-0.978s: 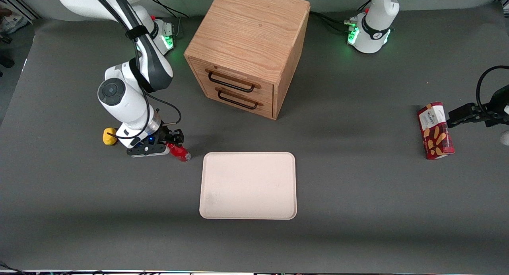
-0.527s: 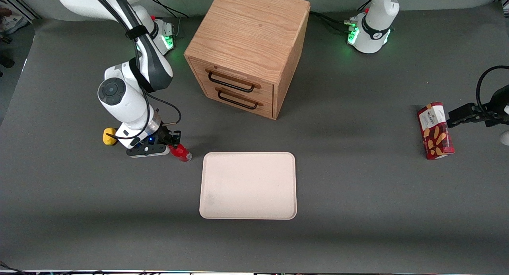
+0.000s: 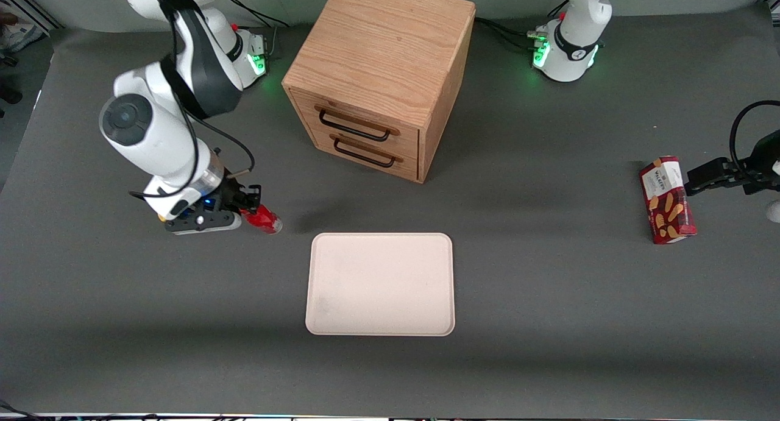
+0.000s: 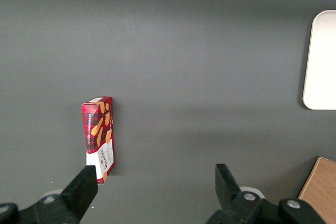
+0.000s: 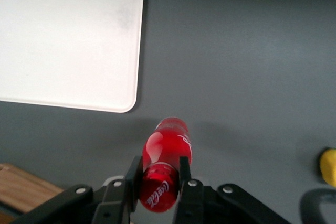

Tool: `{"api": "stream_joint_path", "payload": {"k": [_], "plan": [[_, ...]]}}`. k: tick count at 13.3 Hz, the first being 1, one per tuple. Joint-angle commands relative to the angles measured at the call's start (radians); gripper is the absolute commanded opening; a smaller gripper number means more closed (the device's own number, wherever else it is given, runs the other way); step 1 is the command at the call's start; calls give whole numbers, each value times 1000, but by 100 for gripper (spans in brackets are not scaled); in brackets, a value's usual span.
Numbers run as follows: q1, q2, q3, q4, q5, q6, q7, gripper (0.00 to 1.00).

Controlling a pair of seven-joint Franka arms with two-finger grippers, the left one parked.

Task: Place coke bottle on tray
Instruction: 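Lift the bottle with the right gripper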

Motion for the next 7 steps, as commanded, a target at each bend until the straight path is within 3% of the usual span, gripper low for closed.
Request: {"api": "stream_joint_path", "payload": {"k": [1, 4, 7], "plan": [[-5, -25, -13, 131, -13, -169, -13, 0], [-14, -33, -15, 250, -13, -322, -16, 0], [-17, -41, -15, 306, -13, -381, -16, 0]]}}
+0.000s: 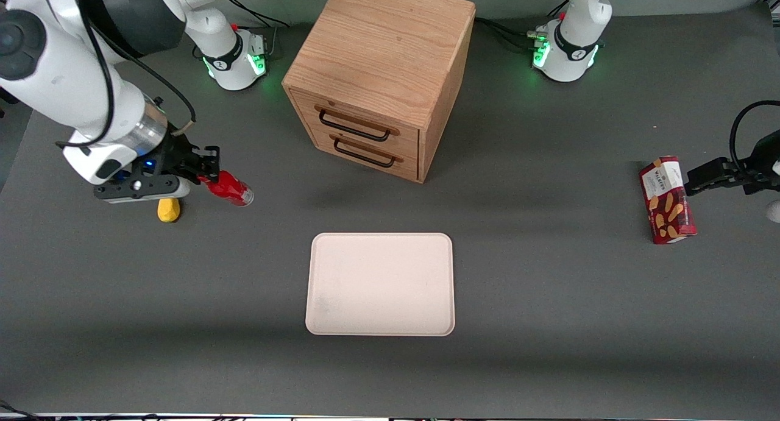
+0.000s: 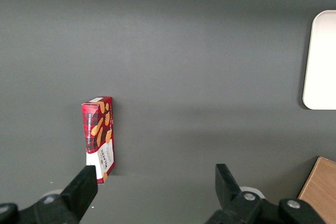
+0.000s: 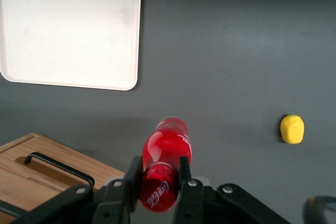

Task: Place coke bottle on tray
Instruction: 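Lift the bottle with the right gripper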

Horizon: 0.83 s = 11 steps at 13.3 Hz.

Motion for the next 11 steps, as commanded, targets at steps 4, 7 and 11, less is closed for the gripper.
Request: {"api": "stream_joint_path", "payload": {"k": [4, 7, 11], "plan": [[1, 65, -1, 178, -5, -83, -15, 0], [7, 179, 6, 345, 1, -137, -6, 0], [45, 325, 31, 532, 3, -137, 65, 0]]}}
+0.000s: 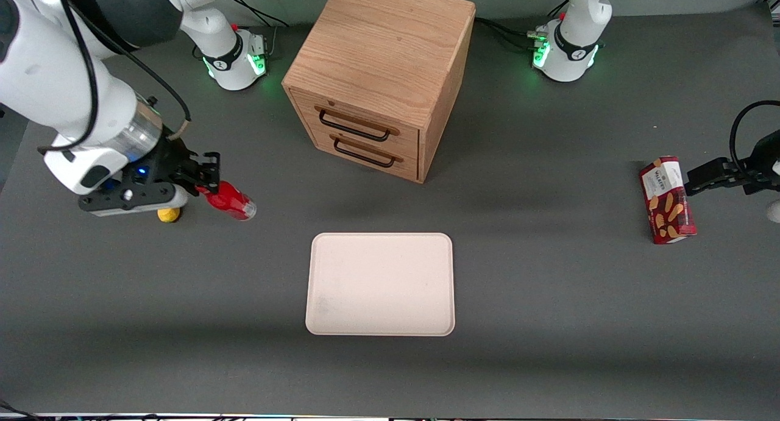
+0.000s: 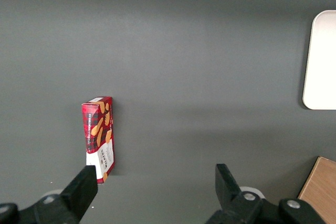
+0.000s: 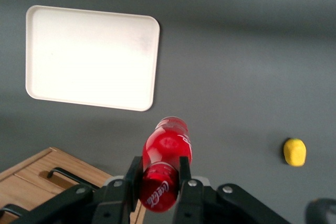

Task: Place coke bottle on tray
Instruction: 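Lift the bottle with the right gripper, then carry the bottle to the white tray's edge and lower it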

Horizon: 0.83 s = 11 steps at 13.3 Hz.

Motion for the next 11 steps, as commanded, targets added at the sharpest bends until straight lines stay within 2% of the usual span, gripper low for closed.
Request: {"api": "stream_joint_path", "payload": {"k": [1, 4, 6, 11], "plan": [[44, 138, 5, 213, 2, -41, 83, 0], [59, 240, 16, 273, 2, 17, 125, 0], [61, 261, 25, 274, 2, 90, 127, 0], [62, 309, 24, 261, -3, 141, 127, 0]]}}
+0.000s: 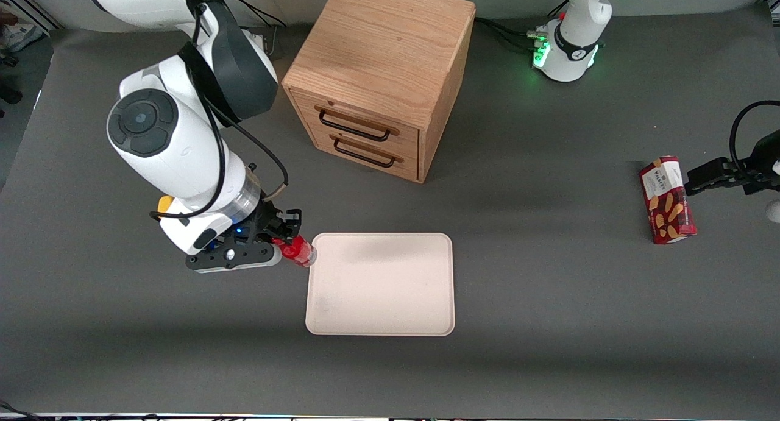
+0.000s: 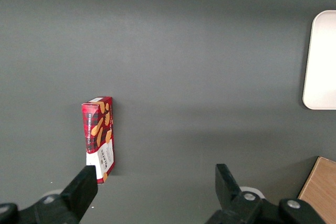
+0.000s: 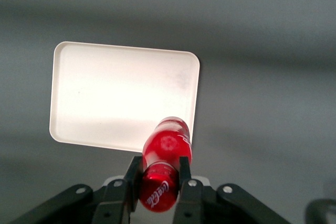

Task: Place coke bottle on tray
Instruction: 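Carry the bottle to the white tray's edge and lower it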

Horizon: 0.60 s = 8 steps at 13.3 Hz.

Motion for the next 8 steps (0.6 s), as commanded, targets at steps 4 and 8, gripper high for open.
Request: {"api": "stream_joint_path", "payload": {"k": [4, 8], "plan": [[-2, 82, -1, -8, -10, 80, 26, 0], [-5, 83, -1, -137, -6, 249, 27, 0]]}}
